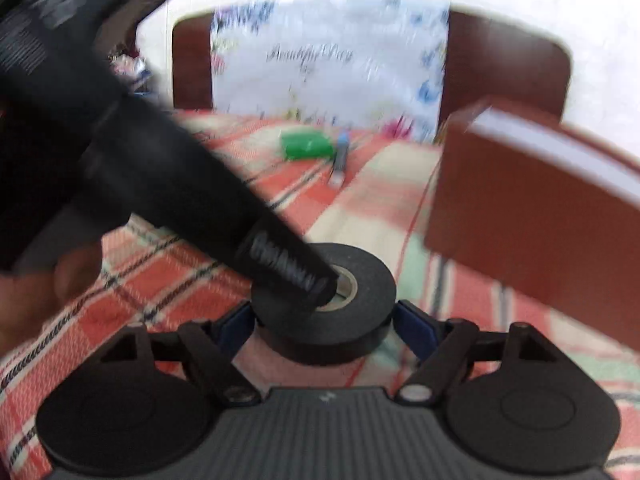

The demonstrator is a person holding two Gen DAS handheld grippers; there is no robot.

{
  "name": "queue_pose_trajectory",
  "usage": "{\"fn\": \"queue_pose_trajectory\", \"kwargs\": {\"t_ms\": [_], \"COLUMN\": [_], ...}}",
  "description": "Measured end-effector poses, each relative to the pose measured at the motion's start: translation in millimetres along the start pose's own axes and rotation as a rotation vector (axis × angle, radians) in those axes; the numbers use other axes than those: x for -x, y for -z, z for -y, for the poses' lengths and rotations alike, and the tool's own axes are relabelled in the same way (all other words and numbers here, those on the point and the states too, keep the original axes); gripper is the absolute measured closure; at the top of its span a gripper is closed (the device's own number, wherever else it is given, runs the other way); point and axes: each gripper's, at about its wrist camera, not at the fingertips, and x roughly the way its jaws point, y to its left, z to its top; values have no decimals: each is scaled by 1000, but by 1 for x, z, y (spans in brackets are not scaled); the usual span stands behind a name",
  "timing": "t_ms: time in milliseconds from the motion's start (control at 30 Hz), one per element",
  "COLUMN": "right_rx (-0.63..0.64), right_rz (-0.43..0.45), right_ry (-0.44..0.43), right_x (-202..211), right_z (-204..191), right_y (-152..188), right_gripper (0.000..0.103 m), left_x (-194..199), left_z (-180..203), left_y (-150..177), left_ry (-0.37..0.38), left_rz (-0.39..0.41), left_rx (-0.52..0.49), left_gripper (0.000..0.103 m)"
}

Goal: Organize objects
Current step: 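Carry the black tape roll with both grippers into the box and release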

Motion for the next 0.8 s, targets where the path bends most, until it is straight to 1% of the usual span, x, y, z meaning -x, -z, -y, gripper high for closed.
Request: {"fn": "queue_pose_trajectory", "kwargs": {"t_ms": [67,167,233,300,333,433,533,567,633,733,767,800], "right_rx": [22,12,23,17,7,-69,-151,-168,-180,-184,-192,-197], "right_rz": [94,235,295,304,290,213,140,138,151,210,235,260], "right_ry": [70,172,248,303,309,289,226,225,244,265,265,259], "right_x": [17,39,41,31,21,-13,-38,-42,-39,-16,-6,5], "right_z": [8,35,54,74,87,123,147,150,149,138,133,127], "right_y": [-10,-39,-57,-70,-75,-82,-81,-79,-78,-73,-71,-68], "right_gripper": [24,24,24,24,24,24,25,22,22,22,22,22], "left_x": [16,34,29,10,-3,-37,-57,-58,-49,-22,-11,-1], "left_z": [10,32,46,55,58,60,56,54,48,34,28,21], "left_y": [-25,-67,-95,-115,-122,-132,-133,-133,-130,-119,-111,-102], "left_ry": [38,74,76,63,48,32,-7,-24,-1,1,13,5], "left_rz": [81,226,276,286,277,234,207,196,196,246,263,277], "left_rx": [-22,-83,-119,-141,-139,-99,-85,-78,-59,-67,-62,-57], "left_gripper": [71,71,71,71,71,72,71,71,71,70,66,64]}}
